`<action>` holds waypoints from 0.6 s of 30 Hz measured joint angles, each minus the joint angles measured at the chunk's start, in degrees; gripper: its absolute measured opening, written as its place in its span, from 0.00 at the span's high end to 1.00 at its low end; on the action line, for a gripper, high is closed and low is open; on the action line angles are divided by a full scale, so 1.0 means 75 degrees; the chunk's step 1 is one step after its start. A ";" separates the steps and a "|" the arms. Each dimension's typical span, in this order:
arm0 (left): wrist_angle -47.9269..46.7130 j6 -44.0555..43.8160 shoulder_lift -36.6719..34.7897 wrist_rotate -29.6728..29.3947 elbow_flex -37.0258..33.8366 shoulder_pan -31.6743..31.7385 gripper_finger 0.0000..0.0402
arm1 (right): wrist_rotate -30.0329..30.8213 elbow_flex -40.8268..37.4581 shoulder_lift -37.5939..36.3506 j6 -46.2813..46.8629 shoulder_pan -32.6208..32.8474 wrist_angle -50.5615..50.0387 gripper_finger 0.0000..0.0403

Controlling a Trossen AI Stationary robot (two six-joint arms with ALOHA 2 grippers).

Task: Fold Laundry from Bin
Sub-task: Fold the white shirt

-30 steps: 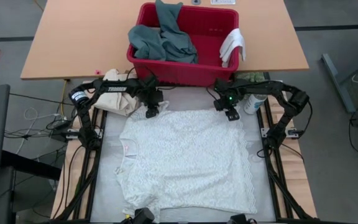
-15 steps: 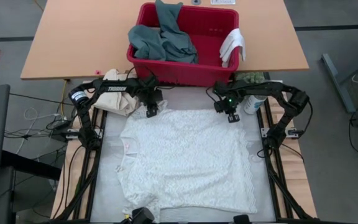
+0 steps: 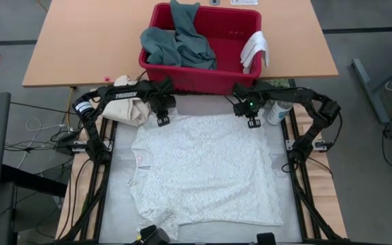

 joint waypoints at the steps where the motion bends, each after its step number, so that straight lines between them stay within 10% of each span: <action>1: -0.0028 -0.0061 0.0000 -0.0020 0.0074 -0.0041 1.00 | 0.0000 0.0039 0.0000 0.0080 0.0040 -0.0105 0.95; 18: -0.0491 -0.0187 -0.1604 0.0007 0.0536 -0.1165 1.00 | -0.1059 0.0186 -0.1889 0.0618 0.0523 -0.0060 0.95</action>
